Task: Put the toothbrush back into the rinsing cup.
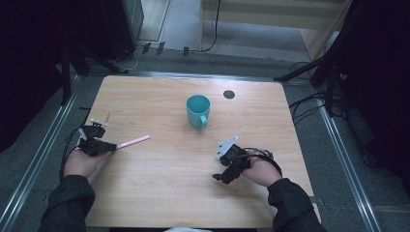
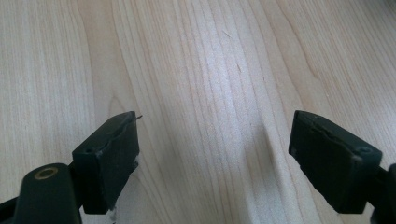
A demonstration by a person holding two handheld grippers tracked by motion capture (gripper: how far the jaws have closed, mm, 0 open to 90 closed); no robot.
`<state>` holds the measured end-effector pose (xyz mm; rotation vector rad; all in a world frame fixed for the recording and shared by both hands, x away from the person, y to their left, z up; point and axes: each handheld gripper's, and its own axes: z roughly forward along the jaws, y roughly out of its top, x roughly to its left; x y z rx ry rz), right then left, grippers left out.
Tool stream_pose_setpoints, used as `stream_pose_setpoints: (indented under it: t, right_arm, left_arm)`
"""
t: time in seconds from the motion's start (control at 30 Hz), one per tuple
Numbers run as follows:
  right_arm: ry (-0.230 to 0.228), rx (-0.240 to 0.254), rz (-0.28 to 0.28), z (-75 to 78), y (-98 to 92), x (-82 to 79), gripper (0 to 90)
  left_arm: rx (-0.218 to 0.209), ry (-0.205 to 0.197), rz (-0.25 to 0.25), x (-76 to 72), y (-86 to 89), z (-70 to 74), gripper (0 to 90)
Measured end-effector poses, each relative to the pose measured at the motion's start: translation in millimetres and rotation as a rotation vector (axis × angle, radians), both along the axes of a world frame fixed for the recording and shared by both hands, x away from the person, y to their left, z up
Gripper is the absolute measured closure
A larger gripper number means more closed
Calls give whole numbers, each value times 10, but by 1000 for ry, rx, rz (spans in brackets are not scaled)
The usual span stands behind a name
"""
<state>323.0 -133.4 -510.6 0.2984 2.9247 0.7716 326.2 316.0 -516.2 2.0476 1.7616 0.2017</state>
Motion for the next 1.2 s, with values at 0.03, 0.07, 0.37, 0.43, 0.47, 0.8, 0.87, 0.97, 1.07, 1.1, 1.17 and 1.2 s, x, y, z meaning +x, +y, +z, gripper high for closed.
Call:
stream_pose_setpoints:
  t: [0.03,0.07,0.37,0.43,0.47,0.8,0.87,0.97,1.07,1.1,1.17,1.2]
  right_arm:
    - [1,0,0,1,1,-1,161]
    - [2,1,0,1,2,-3,161]
    - [6,1,3,-9,13,-3,161]
    - [5,0,3,-11,10,-5,161]
    - [4,-1,4,-11,8,-6,161]
    - [1,-6,-13,-16,-42,-35,161]
    - [2,-6,-18,-17,-67,-49,161]
    - [2,-5,-28,-20,-94,-58,161]
    - [0,-9,-36,-22,-115,-73,161]
    - [5,-6,-40,-24,-121,-83,161]
    - [5,-7,-42,-21,-143,-92,161]
    - [1,-4,-45,-23,-154,-96,161]
  left_arm:
    - [4,0,1,0,6,-2,867]
    - [9,-1,7,1,13,-4,867]
    - [16,-15,27,80,45,-13,865]
    - [16,-17,33,106,51,-16,865]
    - [10,-20,38,120,57,-20,865]
    - [-3,-32,43,241,89,-1,867]
    - [-13,-55,24,259,16,57,872]
    - [-19,-70,-3,304,-108,101,885]
    - [-16,-79,-35,360,-239,127,889]
    - [-16,-77,-50,380,-271,138,890]
    - [-26,-85,-60,416,-338,142,890]
    - [-25,-84,-71,435,-363,145,890]
